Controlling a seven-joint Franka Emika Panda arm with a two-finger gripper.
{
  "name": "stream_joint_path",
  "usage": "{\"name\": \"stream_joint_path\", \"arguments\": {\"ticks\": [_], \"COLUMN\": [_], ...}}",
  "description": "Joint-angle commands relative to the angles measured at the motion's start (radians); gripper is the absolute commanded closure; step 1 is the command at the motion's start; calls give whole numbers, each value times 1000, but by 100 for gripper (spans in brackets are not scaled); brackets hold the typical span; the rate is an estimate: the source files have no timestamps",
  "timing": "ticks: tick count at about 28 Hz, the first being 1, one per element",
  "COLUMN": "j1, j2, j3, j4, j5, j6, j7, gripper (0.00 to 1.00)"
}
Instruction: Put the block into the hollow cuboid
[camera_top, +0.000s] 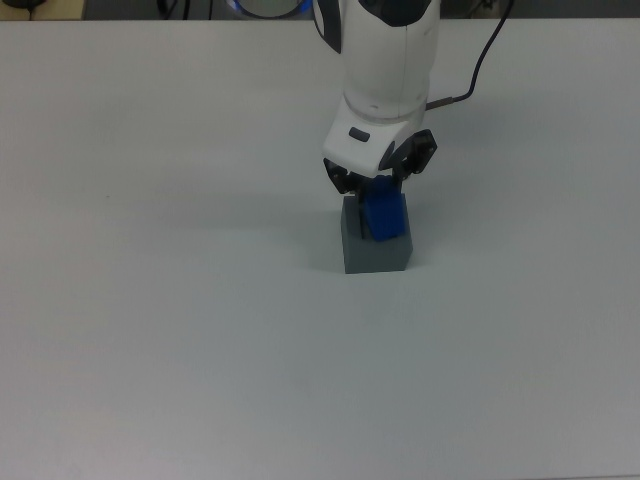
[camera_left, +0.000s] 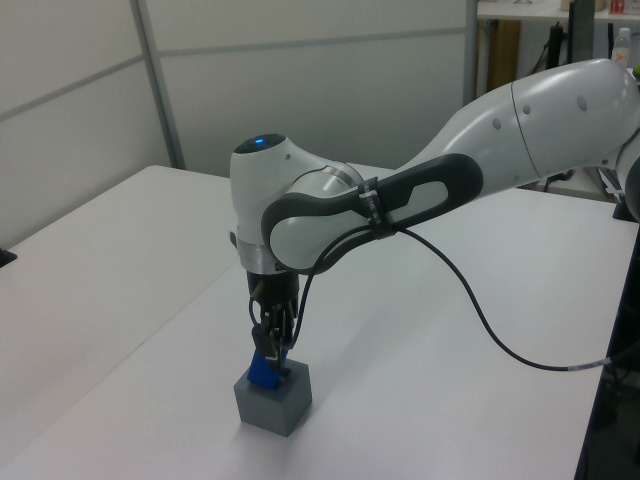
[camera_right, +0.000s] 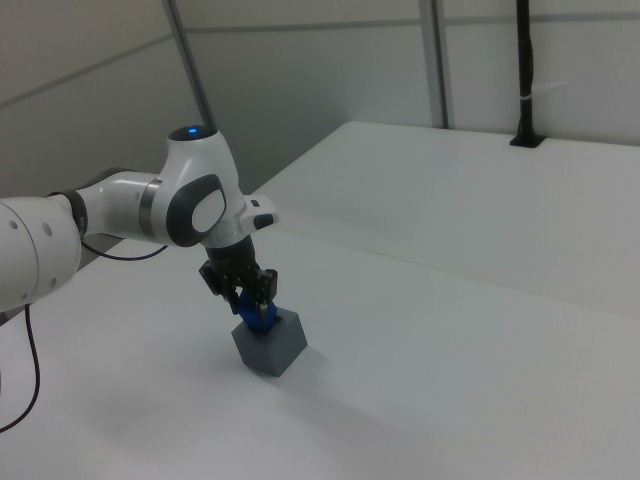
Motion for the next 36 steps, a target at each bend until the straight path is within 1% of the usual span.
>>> {"name": "stream_joint_path", "arguments": {"ticks": [1,4,8,11,17,21,22,24,25,26,29,30,35,36], "j1": [11,9,4,3,-17,-45,-48,-49,-49,-49,-51,-49,-58,-63], "j2": [-2,-5,-11,-20,-59,-94,-100,-109,-116,-120,-131,-126,-119,-119], "j3": [-8,-11,-17,-21,-21,-27,-33,-59,-94,-109,-140,-152,-162,-162], "j4": [-22,-16,15,31,67,84,88,102,119,124,124,124,124,124], "j5": [-19,-17,-17,-17,-6,-9,-14,-17,-20,-22,-26,-43,-100,-118], "j6": [-24,-24,-44,-57,-102,-172,-192,-237,-270,-286,-311,-309,-304,-306], "j7": [17,20,60,63,61,64,63,63,54,52,44,44,47,52], "gripper": [0,0,0,0,0,0,0,0,0,0,0,0,0,0]}}
